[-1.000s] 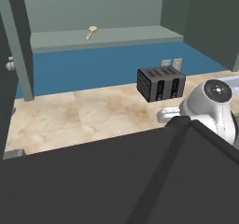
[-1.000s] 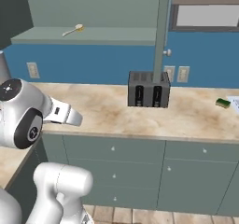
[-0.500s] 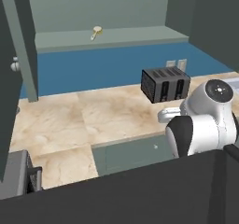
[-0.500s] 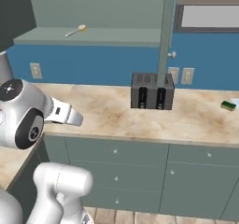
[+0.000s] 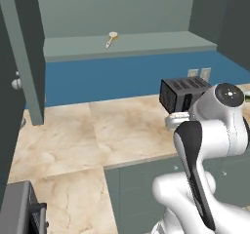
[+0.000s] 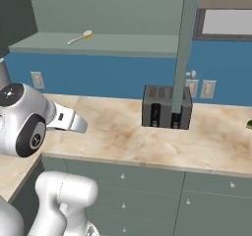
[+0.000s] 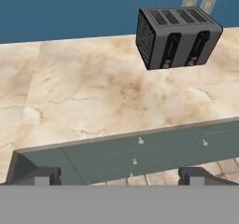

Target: Locate and retrieve the dish brush and sponge from the cabinet. Place them next to the sink.

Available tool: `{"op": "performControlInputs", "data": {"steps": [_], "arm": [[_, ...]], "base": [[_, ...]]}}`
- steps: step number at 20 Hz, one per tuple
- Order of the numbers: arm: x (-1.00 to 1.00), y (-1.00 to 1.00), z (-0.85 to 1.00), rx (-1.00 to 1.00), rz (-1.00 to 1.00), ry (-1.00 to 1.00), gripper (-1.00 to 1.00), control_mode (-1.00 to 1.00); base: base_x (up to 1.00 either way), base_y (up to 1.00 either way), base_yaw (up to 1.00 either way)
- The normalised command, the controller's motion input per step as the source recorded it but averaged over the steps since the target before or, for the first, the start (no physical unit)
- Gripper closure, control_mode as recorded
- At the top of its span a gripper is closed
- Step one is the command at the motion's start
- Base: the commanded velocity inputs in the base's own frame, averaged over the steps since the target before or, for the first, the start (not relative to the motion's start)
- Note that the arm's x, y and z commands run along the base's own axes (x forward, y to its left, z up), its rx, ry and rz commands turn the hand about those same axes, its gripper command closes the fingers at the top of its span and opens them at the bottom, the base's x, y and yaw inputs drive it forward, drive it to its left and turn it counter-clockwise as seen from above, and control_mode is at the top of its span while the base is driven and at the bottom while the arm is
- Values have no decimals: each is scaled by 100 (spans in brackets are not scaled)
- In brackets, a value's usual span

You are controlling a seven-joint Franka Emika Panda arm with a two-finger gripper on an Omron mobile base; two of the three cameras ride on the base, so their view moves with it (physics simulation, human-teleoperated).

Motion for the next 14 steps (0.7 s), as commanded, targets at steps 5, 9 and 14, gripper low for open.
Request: {"op": "performControlInputs", "data": {"steps": [5,9,14], "arm": [[0,0,0,0,0,0,-100,100],[0,0,0,0,0,0,-100,100],[0,0,0,0,0,0,-100,100]], "base": [[60,10,13],[36,1,9],[46,2,11]]}}
